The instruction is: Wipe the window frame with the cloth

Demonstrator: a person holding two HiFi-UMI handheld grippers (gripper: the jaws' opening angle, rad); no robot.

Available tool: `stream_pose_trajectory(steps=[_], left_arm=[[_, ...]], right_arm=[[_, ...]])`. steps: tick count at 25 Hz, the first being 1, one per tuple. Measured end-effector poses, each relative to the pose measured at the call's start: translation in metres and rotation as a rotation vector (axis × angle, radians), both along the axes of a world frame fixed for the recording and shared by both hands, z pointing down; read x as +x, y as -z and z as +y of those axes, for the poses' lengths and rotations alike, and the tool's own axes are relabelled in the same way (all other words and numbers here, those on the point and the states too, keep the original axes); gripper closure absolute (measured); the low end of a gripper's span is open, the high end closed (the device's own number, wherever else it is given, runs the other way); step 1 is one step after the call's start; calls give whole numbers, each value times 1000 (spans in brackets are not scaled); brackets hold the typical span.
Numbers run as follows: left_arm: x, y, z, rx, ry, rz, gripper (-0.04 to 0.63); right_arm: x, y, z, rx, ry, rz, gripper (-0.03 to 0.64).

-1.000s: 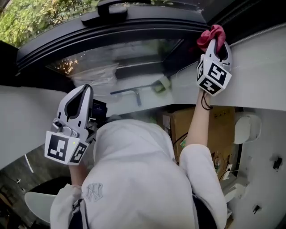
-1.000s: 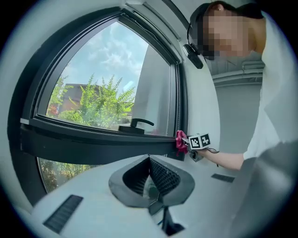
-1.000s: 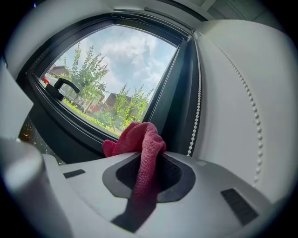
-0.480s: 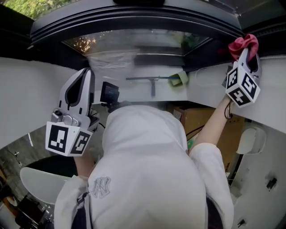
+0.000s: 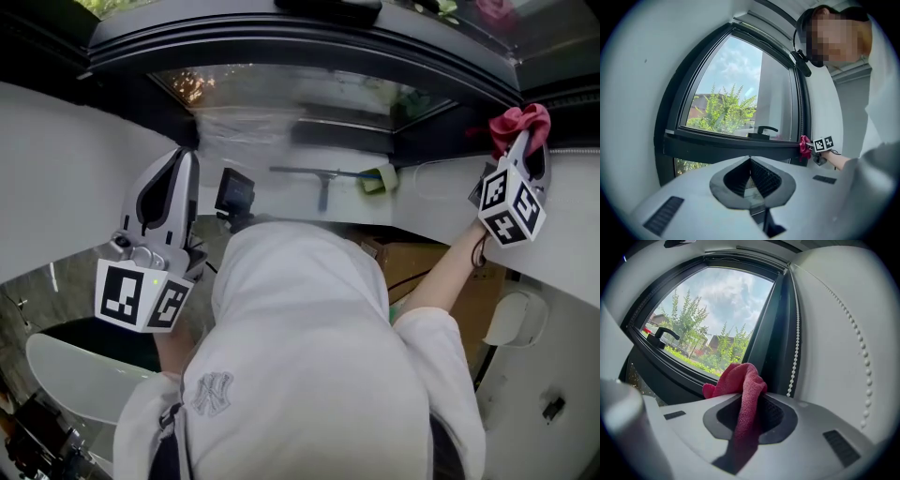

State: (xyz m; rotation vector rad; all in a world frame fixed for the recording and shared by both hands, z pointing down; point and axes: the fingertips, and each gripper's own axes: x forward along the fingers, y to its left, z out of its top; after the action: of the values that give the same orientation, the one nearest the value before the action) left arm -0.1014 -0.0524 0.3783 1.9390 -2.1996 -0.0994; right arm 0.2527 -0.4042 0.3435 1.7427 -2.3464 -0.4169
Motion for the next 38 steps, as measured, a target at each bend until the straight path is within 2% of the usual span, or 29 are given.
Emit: stream_pose_trajectory(steps=[4,10,13,16,18,20,23,25,31,38], left_arm=[[2,0,-4,1,-24,2,586],[13,5,-16,7,-68,-6,586],[18,5,-19,8,-82,-3,586],[22,5,-21,5,-89,-1,586],[24,4,-22,2,-92,-1,586],[26,2,-22,-7,-96,2,586],[29,-1,-24,-16,-111,8,586],[32,-2,-27,-20,-125,11,586],[37,-6,-36,-34,-163,22,586],[46,-5,-49,-28,-225,20,586]], right_arm=[[-3,7,6,-27,6,44,551],[-32,59,28,153,95,2,551],[-60,72,20,178,150,24,551],[-83,68,0,120,166,38,551],[-92,58,-15,48,146,42,551],[-98,48,-23,7,108,86,551],[-103,38,-24,-3,71,186,551],[-106,35,-24,-7,68,210,551],[-110,32,-21,-44,87,178,551],[-110,30,-24,-59,62,168,551]])
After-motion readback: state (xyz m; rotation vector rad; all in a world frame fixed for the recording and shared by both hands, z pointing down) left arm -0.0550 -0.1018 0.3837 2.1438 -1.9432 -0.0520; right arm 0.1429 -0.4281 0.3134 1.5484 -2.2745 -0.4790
